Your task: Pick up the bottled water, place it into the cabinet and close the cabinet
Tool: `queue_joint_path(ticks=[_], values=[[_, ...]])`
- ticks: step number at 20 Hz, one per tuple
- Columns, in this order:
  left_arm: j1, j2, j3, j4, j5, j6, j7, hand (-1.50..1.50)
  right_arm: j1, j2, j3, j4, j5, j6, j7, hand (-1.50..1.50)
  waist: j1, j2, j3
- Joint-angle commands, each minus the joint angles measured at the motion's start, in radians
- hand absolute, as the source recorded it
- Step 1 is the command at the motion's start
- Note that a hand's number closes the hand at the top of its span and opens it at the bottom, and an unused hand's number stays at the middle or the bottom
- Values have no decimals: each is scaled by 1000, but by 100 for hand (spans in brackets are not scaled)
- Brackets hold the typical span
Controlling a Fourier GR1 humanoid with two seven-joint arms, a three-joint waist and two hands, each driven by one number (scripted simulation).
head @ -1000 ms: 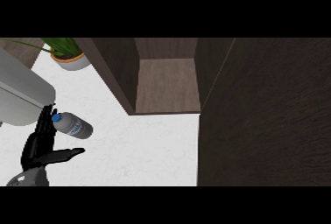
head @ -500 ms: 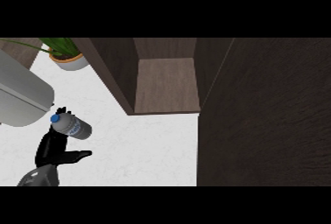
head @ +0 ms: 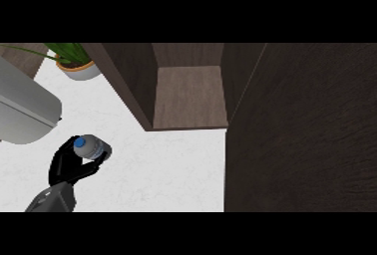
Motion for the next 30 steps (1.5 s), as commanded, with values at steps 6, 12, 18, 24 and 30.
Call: queue_joint_path(ticks=[6, 12, 18, 24, 30], values=[[-40, 2, -15, 45, -4, -124, -78, 150, -35, 5, 4, -74, -28, -28, 72, -150, 10, 4, -1], [72, -242, -95, -18, -37, 75, -221, 150, 30, -15, -46, -90, -74, 3, 30, -150, 23, -10, 3], [4, -247, -189, -17, 61, 65, -167, 150, 42, 4, 11, -78, -25, -5, 32, -150, 15, -12, 3], [-4, -250, -310, -123, 184, 97, -53, 150, -14, 20, 18, -47, -38, -27, 48, -150, 35, -16, 4], [-120, -250, -492, -215, 354, 255, 79, 150, -44, 9, 6, -62, -45, -32, 83, -150, 23, -15, 3]])
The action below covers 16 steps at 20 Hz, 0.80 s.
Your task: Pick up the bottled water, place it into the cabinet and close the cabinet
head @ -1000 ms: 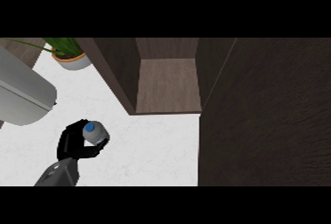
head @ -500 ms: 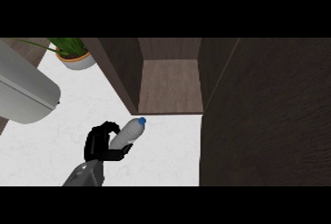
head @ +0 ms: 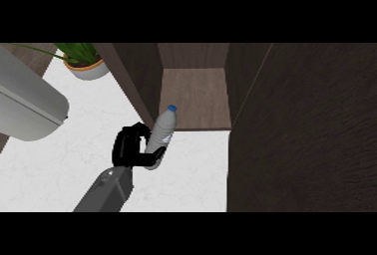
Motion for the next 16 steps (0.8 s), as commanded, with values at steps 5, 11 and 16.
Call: queue_joint_path(ticks=[5, 11, 16], values=[[-91, -3, -229, -204, 103, 294, 148, 150, -40, 8, -21, -16, -49, -16, 29, -150, -4, 1, 0], [-154, -1, -313, -293, 143, 412, 262, 150, -57, 21, -10, 0, -34, -15, 10, -150, -19, 4, 0], [-202, 0, -380, -301, 115, 566, 307, 150, -84, 7, -38, 16, -47, -3, 7, -150, -37, 11, 1]])
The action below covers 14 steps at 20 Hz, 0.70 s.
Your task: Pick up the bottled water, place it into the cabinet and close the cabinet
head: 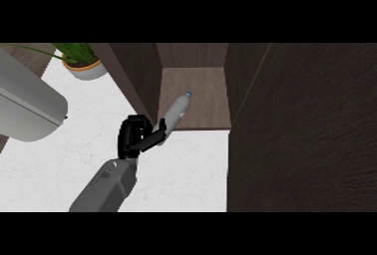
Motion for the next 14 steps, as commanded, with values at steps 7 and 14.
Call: queue_joint_path(ticks=[7, 14], values=[[-264, -61, -59, -78, -2, 215, 184, 150, -6, -23, -58, -16, -67, 23, -1, -150, -48, 5, -4], [-279, 13, -130, 4, -106, 340, 207, 150, -39, -28, -71, -10, -81, 39, -12, -150, -80, 17, -4]])
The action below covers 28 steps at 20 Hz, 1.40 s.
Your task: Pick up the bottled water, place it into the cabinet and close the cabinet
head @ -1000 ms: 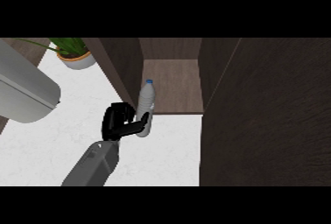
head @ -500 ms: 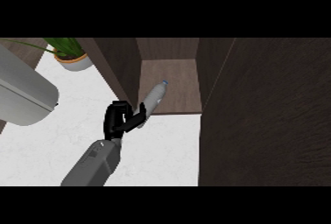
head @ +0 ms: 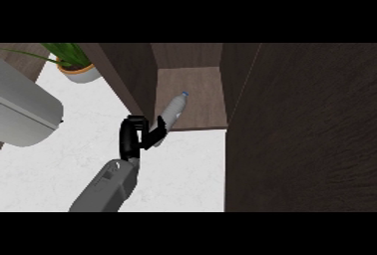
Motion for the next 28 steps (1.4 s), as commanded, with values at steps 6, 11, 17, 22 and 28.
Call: queue_joint_path(ticks=[6, 11, 17, 22, 28], values=[[-302, 7, 15, 92, -26, 81, 150, 150, 4, 1, -2, -28, -68, 8, 22, -150, -55, 22, -12], [-299, -3, 9, 62, -23, 142, 142, 150, -8, -11, -11, -35, -80, 21, 29, -150, -65, 25, -12], [-314, 31, -45, 76, -85, 230, 130, -150, -48, -14, -15, 4, -53, 26, 19, -150, -77, 32, -11], [-307, 65, -76, 91, -115, 275, 146, -150, -21, -18, -1, -3, -65, 49, 14, -150, -94, 27, -11], [-296, 68, -108, -6, -84, 206, 167, -150, -25, -30, -4, 13, -65, 68, 9, -150, -100, 24, -11]])
